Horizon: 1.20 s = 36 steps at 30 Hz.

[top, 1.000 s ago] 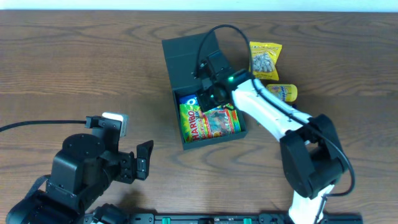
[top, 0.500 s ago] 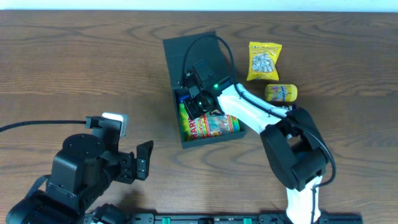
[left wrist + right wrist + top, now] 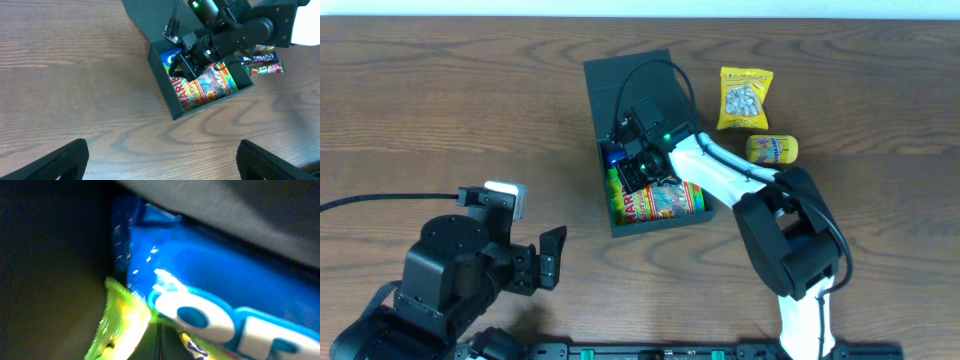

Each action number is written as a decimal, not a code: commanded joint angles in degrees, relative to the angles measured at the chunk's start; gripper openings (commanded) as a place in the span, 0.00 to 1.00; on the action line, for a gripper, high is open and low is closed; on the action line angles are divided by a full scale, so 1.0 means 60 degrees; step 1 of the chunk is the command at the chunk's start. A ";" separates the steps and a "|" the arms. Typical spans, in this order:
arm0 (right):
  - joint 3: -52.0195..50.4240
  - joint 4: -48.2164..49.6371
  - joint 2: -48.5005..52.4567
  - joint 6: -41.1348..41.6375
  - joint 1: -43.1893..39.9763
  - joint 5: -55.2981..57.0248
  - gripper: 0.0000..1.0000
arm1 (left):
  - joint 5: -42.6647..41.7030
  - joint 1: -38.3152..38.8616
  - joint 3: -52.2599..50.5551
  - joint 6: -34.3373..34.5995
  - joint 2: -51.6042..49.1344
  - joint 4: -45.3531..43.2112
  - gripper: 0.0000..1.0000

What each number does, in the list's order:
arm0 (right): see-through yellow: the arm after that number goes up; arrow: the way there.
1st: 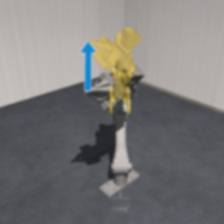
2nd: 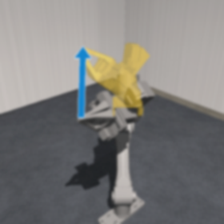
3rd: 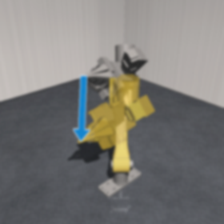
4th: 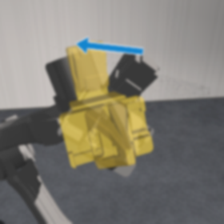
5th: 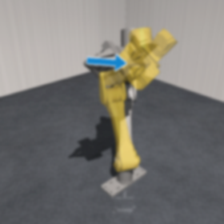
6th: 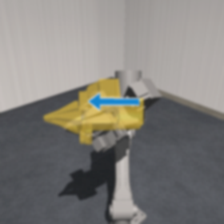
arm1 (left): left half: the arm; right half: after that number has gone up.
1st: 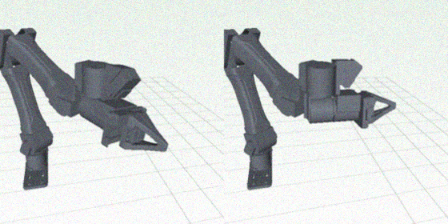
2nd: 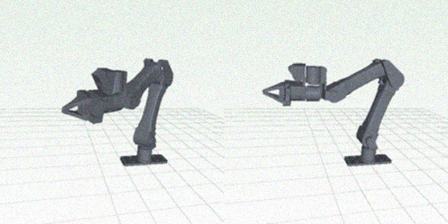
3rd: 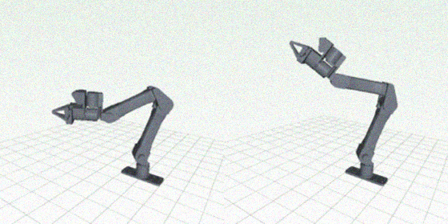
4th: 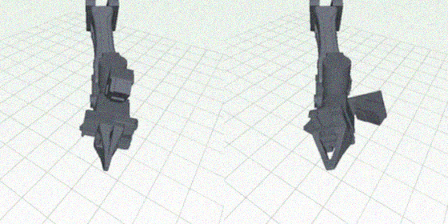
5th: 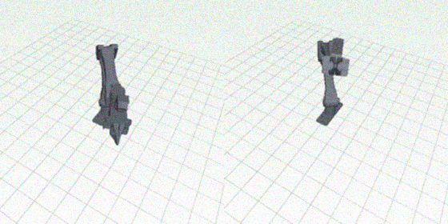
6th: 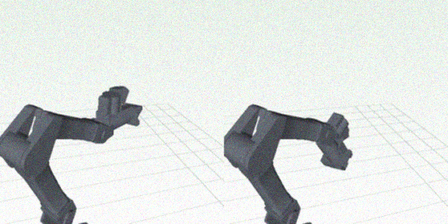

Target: Pack container

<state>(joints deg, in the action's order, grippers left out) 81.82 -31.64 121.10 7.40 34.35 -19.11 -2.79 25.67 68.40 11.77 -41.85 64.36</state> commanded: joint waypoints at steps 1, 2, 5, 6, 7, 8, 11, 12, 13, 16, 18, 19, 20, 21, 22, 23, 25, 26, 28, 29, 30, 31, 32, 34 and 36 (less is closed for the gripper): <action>0.0244 -0.0262 -0.0703 -0.0324 -0.0240 -0.1016 0.01 | 0.0066 -0.0022 0.0215 -0.0007 0.0022 0.0025 0.95; 0.0302 -0.0353 -0.1027 -0.0372 -0.0313 -0.1027 0.01 | 0.0066 -0.0022 0.0215 -0.0007 0.0022 0.0025 0.96; 0.0321 -0.0525 -0.2171 -0.0707 -0.0590 -0.0699 0.01 | 0.0066 -0.0022 0.0219 -0.0007 0.0022 0.0018 0.95; 0.0321 -0.0645 -0.2550 -0.0754 -0.0714 -0.0364 0.01 | 0.0066 -0.0022 0.0215 -0.0007 0.0022 0.0018 0.95; 0.0321 -0.0783 -0.2871 -0.0750 -0.0838 0.0047 0.04 | 0.0066 -0.0022 0.0215 -0.0007 0.0022 0.0022 0.95; 0.0321 -0.0962 -0.3173 -0.0750 -0.0987 0.0510 0.06 | 0.0066 -0.0022 0.0215 -0.0007 0.0022 0.0022 0.95; 0.0321 -0.1614 -0.3807 -0.0736 -0.1552 0.1861 0.11 | 0.0066 -0.0022 0.0215 -0.0007 0.0022 0.0022 0.95; 0.0321 -0.1851 -0.3927 -0.0699 -0.1774 0.2189 0.16 | 0.0066 -0.0022 0.0215 -0.0007 0.0022 0.0022 0.95; 0.0321 -0.2146 -0.3989 -0.0612 -0.2062 0.2535 0.24 | 0.0066 -0.0022 0.0215 -0.0007 0.0022 0.0022 0.96; 0.0306 -0.3195 -0.3880 -0.0149 -0.3147 0.3340 0.52 | 0.0066 -0.0022 0.0219 -0.0007 0.0022 0.0022 0.95; 0.0302 -0.3668 -0.3697 0.0204 -0.3756 0.3337 0.85 | 0.0066 -0.0022 0.0219 -0.0007 0.0022 0.0022 0.95; 0.0299 -0.3840 -0.3588 0.0364 -0.4018 0.3333 0.99 | 0.0066 -0.0022 0.0215 -0.0007 0.0022 0.0022 0.95; 0.0299 -0.3963 -0.3497 0.0470 -0.4248 0.3322 0.99 | 0.0066 -0.0022 0.0215 -0.0007 0.0022 0.0018 0.95; 0.0299 -0.4065 -0.3399 0.0481 -0.4459 0.3300 0.99 | 0.0066 -0.0022 0.0215 -0.0007 0.0022 0.0018 0.95; 0.0299 -0.4131 -0.3271 0.0477 -0.4681 0.3271 0.99 | 0.0066 -0.0022 0.0215 -0.0007 0.0022 0.0018 0.96; 0.0299 -0.4164 -0.3158 0.0474 -0.4823 0.3220 0.99 | 0.0066 -0.0022 0.0215 -0.0007 0.0022 0.0022 0.95; 0.0299 -0.4178 -0.2885 0.0463 -0.5023 0.3220 0.99 | 0.0066 -0.0022 0.0215 -0.0007 0.0022 0.0018 0.95; 0.0299 -0.4182 -0.2707 0.0361 -0.5111 0.3220 0.99 | 0.0066 -0.0022 0.0215 -0.0007 0.0022 0.0018 0.95; 0.0299 -0.4200 -0.2339 0.0331 -0.5275 0.3228 0.99 | 0.0066 -0.0022 0.0215 -0.0004 0.0022 0.0022 0.95; 0.0299 -0.4197 -0.2171 0.0339 -0.5355 0.3224 0.99 | 0.0062 -0.0022 0.0215 -0.0004 0.0022 0.0022 0.95; 0.0299 -0.4186 -0.2004 0.0408 -0.5442 0.3224 0.99 | 0.0062 -0.0022 0.0215 -0.0004 0.0022 0.0025 0.96; 0.0299 -0.4160 -0.1818 0.0503 -0.5544 0.3220 0.99 | 0.0062 -0.0022 0.0215 -0.0004 0.0022 0.0025 0.95; 0.0299 -0.4156 -0.1727 0.0546 -0.5606 0.3217 0.99 | 0.0062 -0.0022 0.0215 -0.0004 0.0022 0.0022 0.95; 0.0299 -0.4164 -0.1661 0.0550 -0.5683 0.3217 0.99 | 0.0066 -0.0022 0.0215 -0.0004 0.0022 0.0022 0.95; 0.0302 -0.4164 -0.1698 0.0572 -0.5705 0.3177 0.99 | 0.0069 -0.0022 0.0219 -0.0004 0.0022 0.0015 0.95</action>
<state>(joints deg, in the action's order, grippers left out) 83.74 -56.58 111.04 9.58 0.78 -0.19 -2.76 25.67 68.40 11.77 -41.85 64.36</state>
